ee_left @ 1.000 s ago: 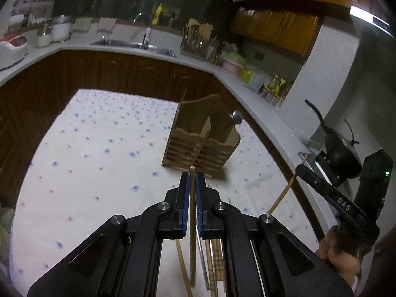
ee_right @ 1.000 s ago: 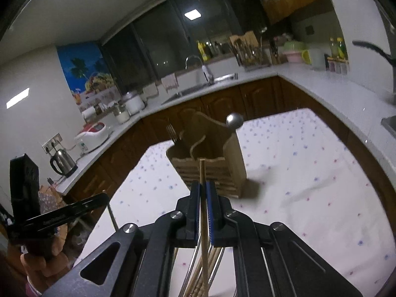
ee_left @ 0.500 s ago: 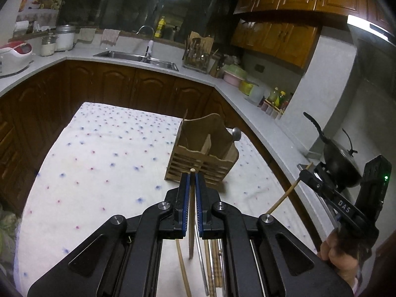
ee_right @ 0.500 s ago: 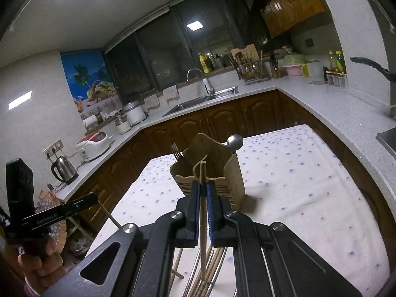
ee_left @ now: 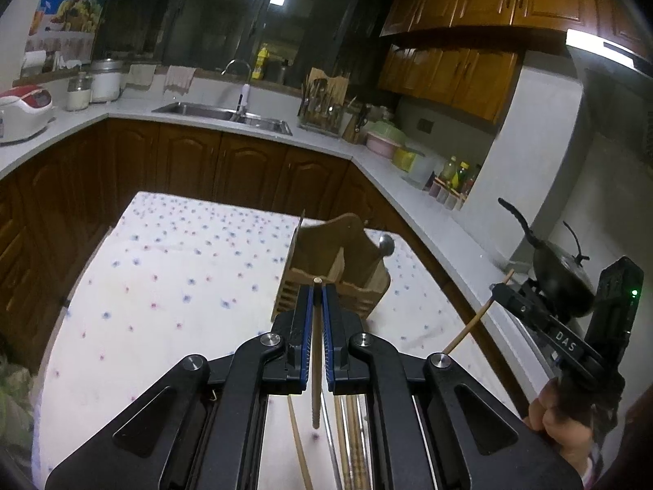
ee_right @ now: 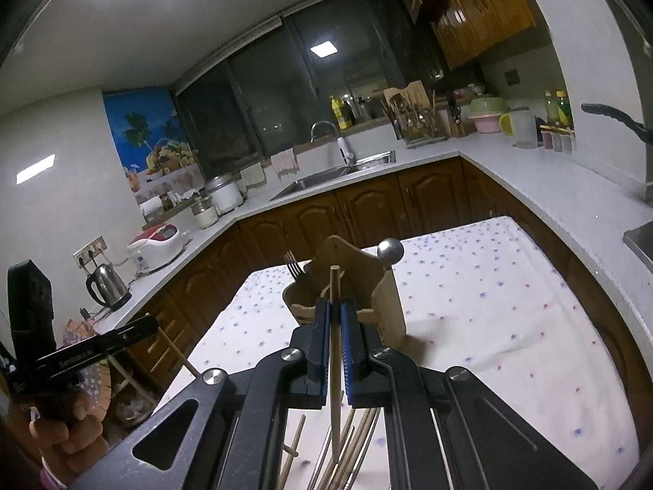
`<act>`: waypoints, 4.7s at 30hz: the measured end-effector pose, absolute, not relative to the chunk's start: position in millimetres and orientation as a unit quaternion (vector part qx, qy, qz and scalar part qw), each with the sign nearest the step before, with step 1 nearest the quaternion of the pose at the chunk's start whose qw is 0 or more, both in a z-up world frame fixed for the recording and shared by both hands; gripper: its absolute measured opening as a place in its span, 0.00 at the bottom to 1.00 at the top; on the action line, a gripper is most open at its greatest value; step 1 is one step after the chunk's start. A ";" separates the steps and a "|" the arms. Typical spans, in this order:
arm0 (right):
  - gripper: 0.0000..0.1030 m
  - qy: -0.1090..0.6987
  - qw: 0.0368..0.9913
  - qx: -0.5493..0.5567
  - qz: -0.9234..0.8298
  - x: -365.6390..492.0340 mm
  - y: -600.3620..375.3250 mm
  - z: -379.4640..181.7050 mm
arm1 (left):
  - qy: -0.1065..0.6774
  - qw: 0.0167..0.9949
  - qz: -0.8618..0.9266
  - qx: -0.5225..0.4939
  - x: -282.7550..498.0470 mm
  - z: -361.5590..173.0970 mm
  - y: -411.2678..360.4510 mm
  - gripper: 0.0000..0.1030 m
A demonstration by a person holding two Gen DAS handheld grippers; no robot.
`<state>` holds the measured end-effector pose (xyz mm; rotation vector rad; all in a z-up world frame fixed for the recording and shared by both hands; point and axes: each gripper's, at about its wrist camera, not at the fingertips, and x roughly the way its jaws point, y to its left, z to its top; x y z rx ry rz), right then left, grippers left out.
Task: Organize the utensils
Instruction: 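Lift both chopsticks upright and carry them to the wooden holder, then drop the chopsticks into the holder by opening both grippers, then move both open grippers back to the remaining chopsticks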
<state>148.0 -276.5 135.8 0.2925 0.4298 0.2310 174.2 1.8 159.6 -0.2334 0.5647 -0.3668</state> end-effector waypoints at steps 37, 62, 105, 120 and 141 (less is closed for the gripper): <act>0.05 0.142 0.982 0.108 0.059 292.8 -279.3 153.1 | 0.227 0.955 -0.130 -0.137 339.9 162.1 -22.4 0.04; 0.24 0.190 0.970 0.142 0.049 300.3 -287.7 120.1 | 0.274 0.941 -0.126 -0.152 347.1 133.7 -22.4 0.21; 0.98 0.294 0.932 0.206 0.044 114.3 -306.7 10.4 | 0.392 0.911 -0.065 -0.111 162.1 9.8 2.7 0.82; 0.97 0.322 0.929 0.177 0.041 121.6 -294.6 -6.5 | 0.433 0.896 -0.068 -0.071 168.2 -12.1 -17.5 0.82; 0.43 0.397 0.911 0.102 0.044 181.7 -272.3 -34.3 | 0.493 0.862 -0.112 -0.037 213.6 -36.8 -53.6 0.38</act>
